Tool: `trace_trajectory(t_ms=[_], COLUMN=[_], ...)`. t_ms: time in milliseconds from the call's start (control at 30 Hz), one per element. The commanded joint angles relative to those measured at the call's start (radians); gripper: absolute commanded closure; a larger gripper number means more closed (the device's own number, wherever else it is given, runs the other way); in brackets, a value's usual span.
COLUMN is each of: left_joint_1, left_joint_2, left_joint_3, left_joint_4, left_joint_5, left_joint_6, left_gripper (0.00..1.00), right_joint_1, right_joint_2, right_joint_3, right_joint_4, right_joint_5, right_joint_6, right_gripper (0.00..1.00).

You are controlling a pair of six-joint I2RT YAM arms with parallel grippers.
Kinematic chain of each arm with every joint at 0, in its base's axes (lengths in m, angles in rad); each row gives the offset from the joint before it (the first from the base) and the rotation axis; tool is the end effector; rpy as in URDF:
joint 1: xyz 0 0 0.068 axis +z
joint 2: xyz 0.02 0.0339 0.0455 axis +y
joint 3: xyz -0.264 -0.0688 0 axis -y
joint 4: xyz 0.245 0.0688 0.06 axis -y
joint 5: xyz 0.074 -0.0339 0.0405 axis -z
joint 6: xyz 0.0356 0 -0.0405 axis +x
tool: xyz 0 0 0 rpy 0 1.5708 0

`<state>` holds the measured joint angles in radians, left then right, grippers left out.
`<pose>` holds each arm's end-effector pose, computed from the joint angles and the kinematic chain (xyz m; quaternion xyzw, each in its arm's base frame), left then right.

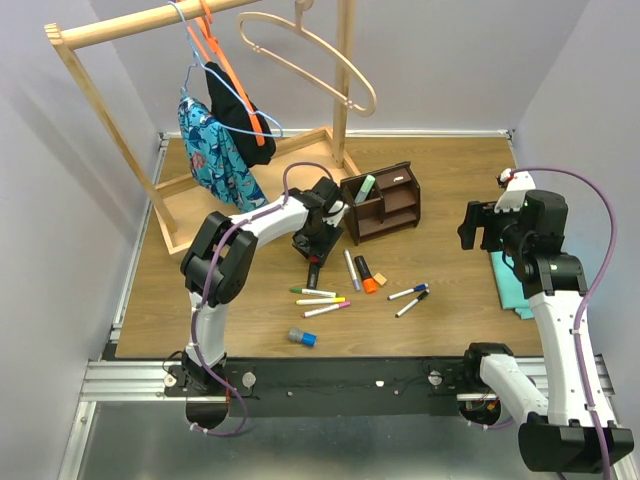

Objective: Sort the stationery into containers
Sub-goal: Pick up the pen from the center of the board, then place the pen in the storage box.

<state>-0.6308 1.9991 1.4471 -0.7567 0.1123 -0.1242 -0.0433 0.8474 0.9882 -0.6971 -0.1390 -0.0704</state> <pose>0.3191 -0.2380 0.1706 0.2552 0.9564 -0.0998 0.1008 0.1722 -0.0025 0.3475 -0.0455 0.8714 0.0331 0.4873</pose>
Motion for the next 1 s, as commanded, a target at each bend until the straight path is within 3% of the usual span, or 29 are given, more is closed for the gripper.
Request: trace_trajectory(t_ms=[0,133,333,600,667,833,967], left_joint_1=[-0.004,0.003,0.049,0.075,0.072,0.056,0.054], left_joint_2=[0.02,0.001,-0.094,-0.291,-0.33,-0.405,-0.372], left_joint_3=[-0.007,-0.034,-0.059,0.079,0.076,-0.03,-0.056], left_joint_4=[0.033,0.033,-0.004,-0.058,0.041,0.353,0.668], left_joint_5=[0.02,0.039,0.093,0.26,0.335,0.51,0.506], left_joint_6=[-0.023,-0.029,-0.022,0.063,0.112,0.242,0.256], left_gripper=[0.47,0.63,0.79,0.96,1.0,1.0,1.0], right_joint_1=[-0.01,-0.013,-0.021,-0.023,-0.023,-0.032,-0.033], right_joint_2=[0.013,0.016,0.012,0.016,0.009,-0.008,-0.002], right_joint_3=[0.018,0.021,0.021,0.035,0.02,-0.013,-0.006], right_joint_4=[-0.025,-0.025,-0.03,-0.028,-0.016,-0.002,-0.018], right_joint_5=[0.003,0.001,-0.008,-0.013,-0.016,-0.028,-0.037], right_joint_6=[0.003,0.001,0.003,-0.014,-0.016,-0.019,-0.029], right_gripper=[0.09,0.09,0.09,0.09,0.09,0.1,0.1])
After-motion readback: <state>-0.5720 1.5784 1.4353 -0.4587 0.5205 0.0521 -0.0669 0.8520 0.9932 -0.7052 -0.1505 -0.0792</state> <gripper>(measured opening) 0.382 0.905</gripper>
